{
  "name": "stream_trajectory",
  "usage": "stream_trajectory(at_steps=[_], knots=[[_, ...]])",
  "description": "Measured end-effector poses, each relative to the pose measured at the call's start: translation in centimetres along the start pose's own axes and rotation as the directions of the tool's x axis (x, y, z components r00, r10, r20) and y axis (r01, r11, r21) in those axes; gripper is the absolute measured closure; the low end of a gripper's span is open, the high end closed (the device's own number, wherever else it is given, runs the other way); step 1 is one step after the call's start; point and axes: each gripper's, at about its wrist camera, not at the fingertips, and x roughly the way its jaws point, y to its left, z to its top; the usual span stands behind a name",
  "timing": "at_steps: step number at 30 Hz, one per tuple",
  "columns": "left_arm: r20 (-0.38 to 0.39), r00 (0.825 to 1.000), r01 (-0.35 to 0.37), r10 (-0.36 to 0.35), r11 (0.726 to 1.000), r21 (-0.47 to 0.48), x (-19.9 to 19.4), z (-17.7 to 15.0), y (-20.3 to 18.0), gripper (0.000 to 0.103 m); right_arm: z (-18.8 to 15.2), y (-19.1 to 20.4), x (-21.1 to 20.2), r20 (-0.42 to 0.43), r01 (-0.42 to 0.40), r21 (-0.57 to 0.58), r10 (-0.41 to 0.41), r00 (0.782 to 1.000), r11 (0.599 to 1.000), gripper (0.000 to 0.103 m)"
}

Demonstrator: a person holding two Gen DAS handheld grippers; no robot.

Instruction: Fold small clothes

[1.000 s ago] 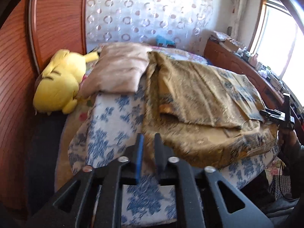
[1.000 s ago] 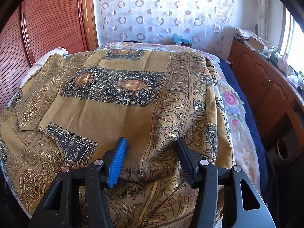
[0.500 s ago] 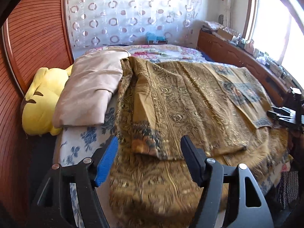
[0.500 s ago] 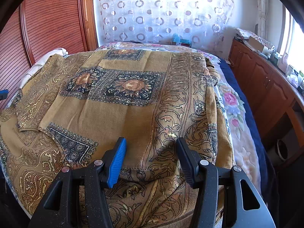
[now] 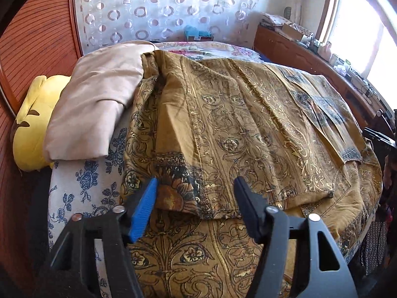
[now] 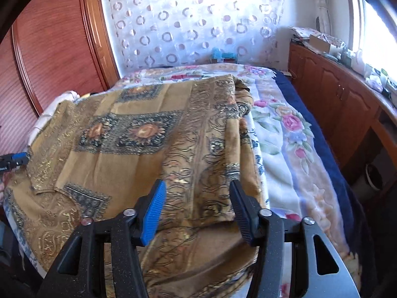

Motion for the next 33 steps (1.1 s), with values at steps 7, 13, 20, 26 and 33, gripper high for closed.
stream_trajectory(at_steps=[7,13,20,26,33], knots=[[-0.012,1.000,-0.010,0.010,1.000,0.007,0.6,0.0,0.1,0.041,0.8,-0.4,1.8,-0.050,0.053,0.006,-0.052,0.997,0.999,0.057],[-0.005,1.000,-0.019,0.019,1.000,0.015,0.6,-0.2,0.1,0.041,1.3,-0.7,2.3,-0.058,0.048,0.015,-0.047,0.997,0.999,0.063],[0.008,0.999,-0.041,0.041,0.999,0.030,0.8,-0.4,-0.3,0.041,1.2,-0.1,2.2,-0.048,0.021,-0.026,-0.022,0.999,0.999,0.092],[0.023,0.998,-0.062,0.061,0.998,0.025,0.7,-0.3,-0.3,0.068,1.0,0.1,1.5,-0.017,0.028,-0.050,-0.029,0.999,0.998,0.097],[0.050,0.997,-0.057,0.055,0.998,0.030,-0.1,-0.1,-0.8,0.098,1.3,0.7,-0.2,0.052,0.036,-0.070,-0.032,0.998,0.997,0.098]])
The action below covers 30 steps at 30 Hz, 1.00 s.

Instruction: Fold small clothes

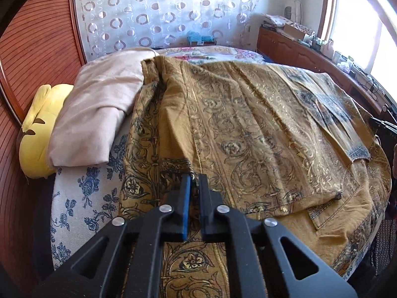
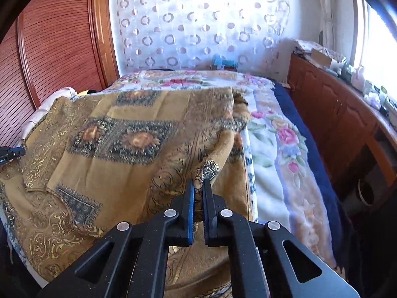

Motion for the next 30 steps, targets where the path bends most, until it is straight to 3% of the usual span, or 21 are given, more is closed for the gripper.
stream_trajectory(at_steps=[7,14,21,25,30], knots=[[0.107,0.994,0.024,-0.023,1.000,-0.008,-3.3,1.3,-0.3,0.100,0.6,0.4,-1.7,0.048,-0.001,-0.028,0.002,0.999,1.000,0.098],[0.125,0.991,0.054,-0.051,0.998,-0.028,-4.2,1.5,0.2,0.100,0.6,0.6,-2.9,0.053,0.012,-0.041,-0.010,0.999,0.999,0.099],[0.191,0.979,0.074,-0.064,0.996,-0.045,-7.0,1.9,0.2,0.101,1.1,0.4,-3.8,0.076,0.013,-0.045,-0.010,0.997,0.999,0.099],[0.249,0.965,0.094,-0.083,0.995,-0.035,-9.9,1.6,0.0,0.101,1.6,0.7,-6.4,0.116,0.003,-0.058,0.003,0.993,0.998,0.099],[0.286,0.954,0.105,-0.086,0.993,-0.054,-13.4,-1.1,0.7,0.101,0.2,1.6,-10.4,0.136,-0.007,-0.091,0.019,0.990,0.996,0.099]])
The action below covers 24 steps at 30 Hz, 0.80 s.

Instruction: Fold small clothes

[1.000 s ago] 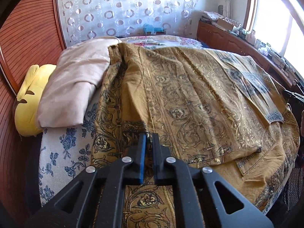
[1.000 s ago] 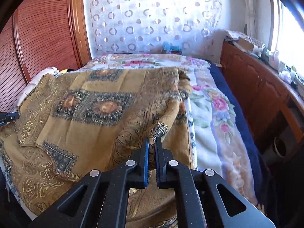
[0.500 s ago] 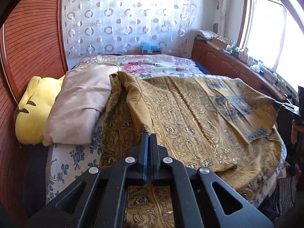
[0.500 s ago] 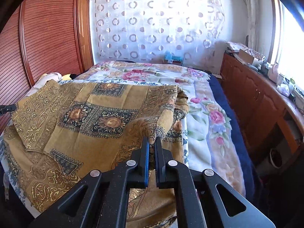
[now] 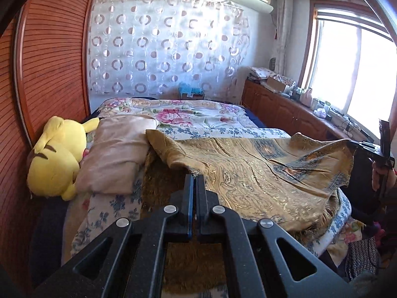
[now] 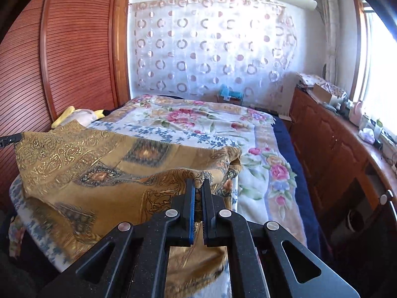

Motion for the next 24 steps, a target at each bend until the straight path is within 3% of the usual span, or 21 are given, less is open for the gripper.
stream_trajectory(at_steps=[5,10,13,18,21,24], knots=[[-0.058,0.998,-0.037,0.036,0.999,-0.029,-0.6,-3.9,1.7,0.101,-3.1,0.8,-2.4,-0.035,-0.022,-0.016,0.022,0.999,1.000,0.099],[-0.169,0.984,-0.070,0.062,0.997,-0.042,2.4,-7.3,2.4,0.101,-8.1,1.5,0.4,-0.183,-0.021,-0.005,0.020,0.983,1.000,0.099],[-0.191,0.979,-0.080,0.069,0.996,-0.050,3.1,-7.9,2.2,0.101,-10.2,1.5,2.0,-0.246,-0.031,0.026,0.036,0.968,0.999,0.099],[-0.197,0.978,-0.082,0.073,0.996,-0.041,3.1,-7.9,1.8,0.098,-11.2,0.8,2.9,-0.279,-0.046,0.064,0.062,0.958,0.997,0.099],[-0.182,0.980,-0.093,0.086,0.995,-0.035,2.4,-7.7,1.9,0.083,-10.4,0.5,2.8,-0.278,-0.045,0.063,0.061,0.959,0.997,0.099],[-0.175,0.981,-0.092,0.084,0.995,-0.033,2.0,-7.6,2.0,0.050,-9.1,0.7,1.9,-0.250,-0.043,0.055,0.055,0.967,0.998,0.089]])
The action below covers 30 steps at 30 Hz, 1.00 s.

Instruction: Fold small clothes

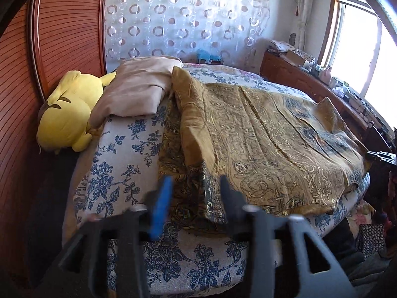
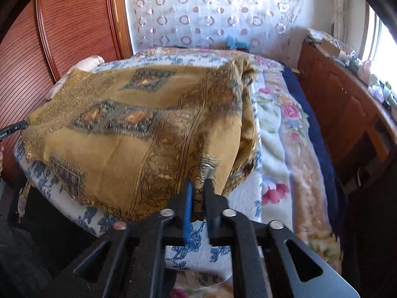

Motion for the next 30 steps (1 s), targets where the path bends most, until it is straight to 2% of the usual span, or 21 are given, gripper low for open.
stream_trajectory(at_steps=[3,5,8,14,18,22,23,24,25,26,28,30], knots=[[-0.007,1.000,-0.008,0.008,1.000,0.009,0.2,0.1,0.1,0.024,0.8,-0.4,-1.0,0.044,0.014,0.008,-0.014,0.999,1.000,0.078],[-0.014,1.000,-0.021,0.021,1.000,0.020,0.6,0.2,0.0,0.024,1.4,-0.8,-1.1,0.061,0.019,0.016,-0.020,0.998,1.000,0.072],[-0.034,0.999,-0.037,0.038,0.999,0.023,1.3,0.2,0.0,0.024,3.2,-1.3,-0.1,0.073,0.026,0.011,-0.027,0.997,1.000,0.071],[-0.067,0.997,-0.041,0.042,0.999,0.010,2.4,-0.2,0.1,0.024,8.3,-3.1,4.2,0.095,0.022,0.078,-0.029,0.995,0.997,0.070],[-0.076,0.996,-0.041,0.041,0.999,0.006,3.0,-0.2,0.2,0.024,10.9,-4.6,8.5,0.067,0.013,0.162,-0.024,0.997,0.987,0.070],[-0.086,0.996,-0.035,0.034,0.999,-0.007,3.6,-0.3,0.4,0.024,11.9,-5.9,12.0,0.027,0.010,0.228,-0.017,1.000,0.974,0.070],[-0.087,0.996,-0.032,0.031,0.999,-0.010,3.7,-0.4,0.5,0.024,11.9,-6.2,12.6,0.017,0.012,0.234,-0.016,1.000,0.972,0.072],[-0.089,0.996,-0.028,0.027,0.999,-0.014,3.8,-0.4,0.6,0.024,12.0,-6.5,13.2,0.011,0.003,0.240,-0.006,1.000,0.971,0.080],[-0.091,0.996,-0.025,0.023,0.999,-0.020,3.9,-0.5,0.7,0.024,11.9,-6.7,13.3,0.008,-0.014,0.240,0.013,1.000,0.971,0.099],[-0.091,0.996,-0.022,0.020,0.999,-0.024,4.0,-0.6,0.8,0.024,11.9,-6.8,13.3,0.002,-0.018,0.230,0.018,1.000,0.973,0.099],[-0.083,0.996,-0.021,0.020,1.000,-0.022,3.9,-0.6,0.8,0.024,11.4,-6.9,13.1,-0.016,0.037,0.217,-0.034,0.999,0.976,0.099],[-0.082,0.996,-0.023,0.021,1.000,-0.020,3.9,-0.6,0.8,0.024,11.5,-6.9,12.6,-0.034,0.051,0.223,-0.044,0.998,0.973,0.099]])
